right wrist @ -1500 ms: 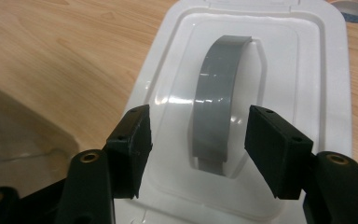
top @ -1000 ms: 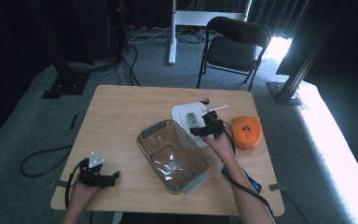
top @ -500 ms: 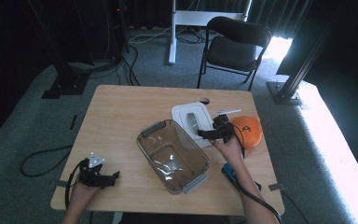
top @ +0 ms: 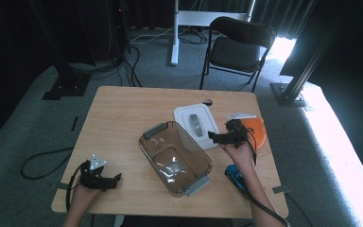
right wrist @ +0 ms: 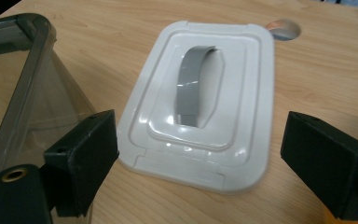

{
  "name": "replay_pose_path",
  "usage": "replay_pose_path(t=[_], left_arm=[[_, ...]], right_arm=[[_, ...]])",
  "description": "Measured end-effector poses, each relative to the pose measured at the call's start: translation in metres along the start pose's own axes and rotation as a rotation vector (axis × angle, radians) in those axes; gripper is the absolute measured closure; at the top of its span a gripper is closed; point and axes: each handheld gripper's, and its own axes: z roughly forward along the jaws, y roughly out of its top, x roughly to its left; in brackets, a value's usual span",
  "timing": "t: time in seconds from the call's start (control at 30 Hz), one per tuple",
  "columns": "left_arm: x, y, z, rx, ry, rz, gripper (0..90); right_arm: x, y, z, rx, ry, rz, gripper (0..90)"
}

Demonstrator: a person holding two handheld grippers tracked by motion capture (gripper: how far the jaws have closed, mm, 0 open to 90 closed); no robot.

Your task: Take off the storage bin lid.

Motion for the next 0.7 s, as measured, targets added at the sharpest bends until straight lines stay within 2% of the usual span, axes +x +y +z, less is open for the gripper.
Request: replay_pose_path(t=[0.17, 0.23, 0.37, 0.43, 0.5, 0.53, 0.57, 0.6, 0.7], left_arm=[[0.000, 0.000, 0.000, 0.000, 0.000, 0.000, 1.1], [0.000, 0.000, 0.000, 0.000, 0.000, 0.000, 1.1], [0.000, 0.000, 0.000, 0.000, 0.000, 0.000, 1.1], [0.000, 0.000, 0.000, 0.000, 0.000, 0.000, 1.1], [0.000, 0.000, 0.000, 0.001, 0.000, 0.000, 1.1], [0.000, 0.000, 0.000, 0.000, 0.001, -0.001, 1.1], [0.000, 0.000, 0.000, 0.000, 0.001, -0.001, 1.1], [0.000, 0.000, 0.000, 0.001, 0.002, -0.001, 1.2], [0.000, 0.000, 0.000, 0.000, 0.002, -0.002, 1.1]], right_arm=[[-0.010, -0.003, -0.011, -0.007, -0.003, 0.018, 10.4], [-0.014, -0.006, -0.016, -0.016, -0.026, 0.024, 10.4], [-0.025, -0.011, -0.027, -0.035, -0.034, 0.055, 10.4], [-0.029, -0.013, -0.033, -0.050, -0.060, 0.065, 10.4], [-0.034, -0.015, -0.037, -0.058, -0.063, 0.099, 10.4], [-0.035, -0.016, -0.038, -0.070, -0.089, 0.108, 10.4], [-0.036, -0.017, -0.039, -0.075, -0.129, 0.100, 10.4], [-0.037, -0.018, -0.041, -0.077, -0.144, 0.088, 10.4], [-0.046, -0.021, -0.048, -0.107, -0.146, 0.130, 12.6]])
